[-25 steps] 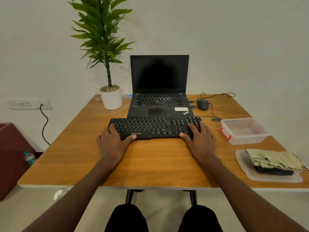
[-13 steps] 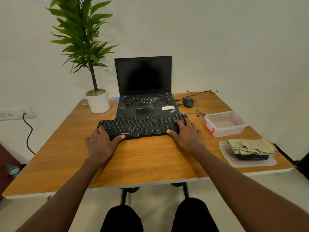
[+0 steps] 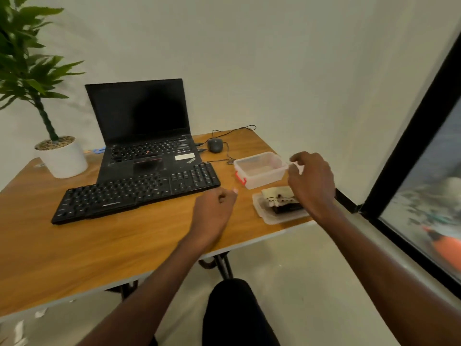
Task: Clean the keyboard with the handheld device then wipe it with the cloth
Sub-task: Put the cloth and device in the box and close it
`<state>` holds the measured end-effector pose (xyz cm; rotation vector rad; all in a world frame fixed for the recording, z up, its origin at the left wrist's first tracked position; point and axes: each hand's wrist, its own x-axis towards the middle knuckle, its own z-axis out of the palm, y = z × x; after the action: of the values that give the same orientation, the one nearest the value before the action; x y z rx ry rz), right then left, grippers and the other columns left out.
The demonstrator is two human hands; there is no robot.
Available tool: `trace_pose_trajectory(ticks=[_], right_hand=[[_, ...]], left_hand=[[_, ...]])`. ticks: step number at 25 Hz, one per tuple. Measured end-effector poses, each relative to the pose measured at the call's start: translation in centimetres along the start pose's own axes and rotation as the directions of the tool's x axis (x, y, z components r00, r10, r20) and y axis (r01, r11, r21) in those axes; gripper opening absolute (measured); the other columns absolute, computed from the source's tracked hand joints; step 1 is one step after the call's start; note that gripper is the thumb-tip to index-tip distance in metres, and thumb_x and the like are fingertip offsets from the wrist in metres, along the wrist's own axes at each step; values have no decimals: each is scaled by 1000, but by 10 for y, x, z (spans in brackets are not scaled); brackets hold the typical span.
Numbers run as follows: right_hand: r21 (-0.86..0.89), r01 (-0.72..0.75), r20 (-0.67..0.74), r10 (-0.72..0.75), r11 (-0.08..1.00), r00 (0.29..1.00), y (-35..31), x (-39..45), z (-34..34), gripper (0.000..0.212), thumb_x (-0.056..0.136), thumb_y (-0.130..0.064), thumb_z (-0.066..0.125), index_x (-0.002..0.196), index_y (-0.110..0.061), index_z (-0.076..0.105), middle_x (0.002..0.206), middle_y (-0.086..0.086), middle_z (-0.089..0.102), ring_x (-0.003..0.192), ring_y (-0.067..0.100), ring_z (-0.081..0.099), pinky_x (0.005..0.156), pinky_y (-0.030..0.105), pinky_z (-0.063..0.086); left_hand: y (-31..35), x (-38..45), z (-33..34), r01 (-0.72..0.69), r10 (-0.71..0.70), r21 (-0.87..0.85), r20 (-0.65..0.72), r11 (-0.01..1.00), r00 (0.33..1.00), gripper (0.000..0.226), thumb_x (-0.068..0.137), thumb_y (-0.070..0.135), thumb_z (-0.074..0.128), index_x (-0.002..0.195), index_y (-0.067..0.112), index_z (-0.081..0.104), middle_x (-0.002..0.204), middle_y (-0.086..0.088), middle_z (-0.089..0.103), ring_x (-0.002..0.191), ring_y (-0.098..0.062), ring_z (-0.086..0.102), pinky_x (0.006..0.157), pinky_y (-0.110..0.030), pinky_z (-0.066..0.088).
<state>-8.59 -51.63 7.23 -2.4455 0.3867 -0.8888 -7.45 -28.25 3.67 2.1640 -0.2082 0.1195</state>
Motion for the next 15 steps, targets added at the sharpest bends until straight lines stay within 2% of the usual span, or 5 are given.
trace_pose_trajectory(ticks=[4,6,9,12,15], right_hand=[[-58,-294,253,299,954,920,59,10,-23,56,97,-57,56,133,-14,63,133,11,65,123,31,60,95,41,49],[48,-371,351,332,927,876,69,7,-23,59,95,-58,60,132,-11,64,136,8,64,124,28,59,93,38,49],[168,-434,376,349,885,858,76,5,-16,47,91,-44,73,125,-12,68,128,7,68,115,24,64,89,37,55],[280,-525,414,392,804,822,79,7,-6,34,84,-23,83,115,-14,71,118,11,71,103,24,70,89,43,61],[327,-570,439,413,754,798,75,6,-4,41,82,-14,85,120,-17,69,116,12,69,101,25,70,82,39,62]], left_hand=[[41,22,66,68,-64,-24,156,997,986,59,102,57,58,91,2,76,75,-8,70,70,-22,65,62,-35,44],[45,33,81,150,-139,-52,175,987,975,53,99,58,62,114,8,74,99,-5,75,93,-26,70,77,-37,56],[48,41,84,295,-268,-175,163,939,950,56,95,47,73,140,14,62,130,-6,70,117,-29,66,99,-42,57],[49,47,84,397,-340,-313,220,863,914,55,91,28,84,139,13,61,127,-7,71,114,-26,67,95,-38,58],[47,50,86,437,-374,-349,234,829,897,59,84,21,90,135,10,62,124,-8,72,111,-25,69,95,-40,60]])
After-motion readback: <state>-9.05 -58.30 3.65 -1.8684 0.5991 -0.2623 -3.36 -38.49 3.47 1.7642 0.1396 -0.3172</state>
